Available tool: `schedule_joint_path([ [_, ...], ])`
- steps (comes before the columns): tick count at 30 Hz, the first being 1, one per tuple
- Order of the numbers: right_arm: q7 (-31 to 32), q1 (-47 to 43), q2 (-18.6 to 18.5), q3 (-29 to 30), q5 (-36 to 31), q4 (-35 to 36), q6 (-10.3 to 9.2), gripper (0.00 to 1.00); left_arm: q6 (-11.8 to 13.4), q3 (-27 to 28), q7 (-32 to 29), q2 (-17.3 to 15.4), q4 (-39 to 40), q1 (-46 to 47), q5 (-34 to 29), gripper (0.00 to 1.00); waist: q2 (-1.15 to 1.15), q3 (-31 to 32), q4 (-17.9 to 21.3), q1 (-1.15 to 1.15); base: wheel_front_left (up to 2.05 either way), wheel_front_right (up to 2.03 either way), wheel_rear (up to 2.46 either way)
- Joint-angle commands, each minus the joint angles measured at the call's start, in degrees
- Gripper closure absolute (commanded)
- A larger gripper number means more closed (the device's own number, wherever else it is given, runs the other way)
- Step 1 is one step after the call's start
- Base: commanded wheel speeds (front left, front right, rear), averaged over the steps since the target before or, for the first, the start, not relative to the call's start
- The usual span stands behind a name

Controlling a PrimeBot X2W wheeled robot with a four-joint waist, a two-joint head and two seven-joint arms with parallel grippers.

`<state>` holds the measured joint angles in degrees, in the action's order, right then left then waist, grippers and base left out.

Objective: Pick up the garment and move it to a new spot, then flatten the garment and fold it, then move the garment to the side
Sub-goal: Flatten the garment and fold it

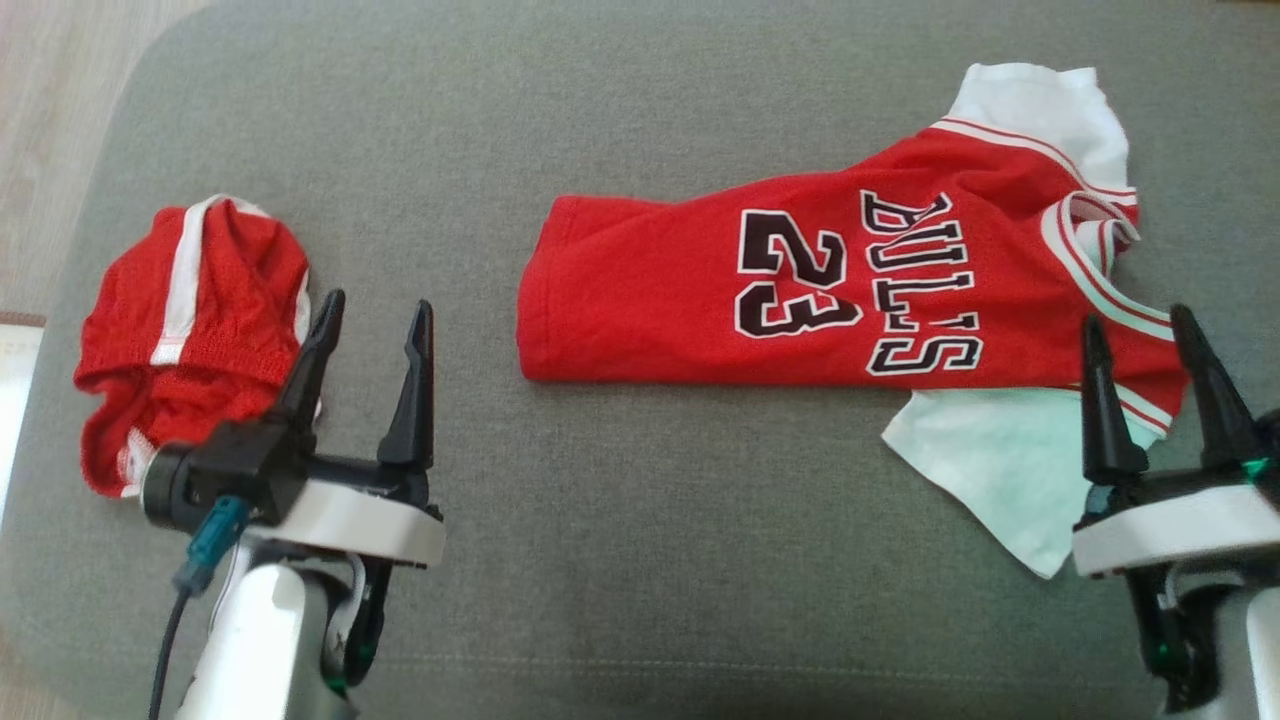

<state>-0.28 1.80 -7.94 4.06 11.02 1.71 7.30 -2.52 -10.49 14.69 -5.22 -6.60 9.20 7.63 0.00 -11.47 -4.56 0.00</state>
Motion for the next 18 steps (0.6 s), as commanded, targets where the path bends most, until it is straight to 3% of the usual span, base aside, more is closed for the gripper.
schedule_joint_path([
  [1, -0.99, 0.87, 0.07, -1.47, -0.71, 3.78, 0.19, 0.0, 0.3, 2.06, 0.3, -0.67, 2.25, 0.86, -0.52, 0.0, 0.0, 0.5, 0.3, 0.0, 0.0, 0.0, 0.0],
  [7, -0.34, -1.9, 3.0, -3.9, -2.22, 9.62, 0.19, 0.0, 0.55, 2.04, 0.3, -0.87, 2.34, -0.39, -0.66, 0.0, 0.0, 1.59, 0.78, 0.0, 0.0, 0.0, 0.0],
  [18, 0.79, -3.47, 4.38, -5.32, -2.36, 10.8, 0.19, 0.0, 0.75, 1.53, 0.3, -1.05, 1.94, -0.92, -0.57, 0.0, 0.0, 1.98, 0.97, 0.0, 0.0, 0.0, 0.0],
])
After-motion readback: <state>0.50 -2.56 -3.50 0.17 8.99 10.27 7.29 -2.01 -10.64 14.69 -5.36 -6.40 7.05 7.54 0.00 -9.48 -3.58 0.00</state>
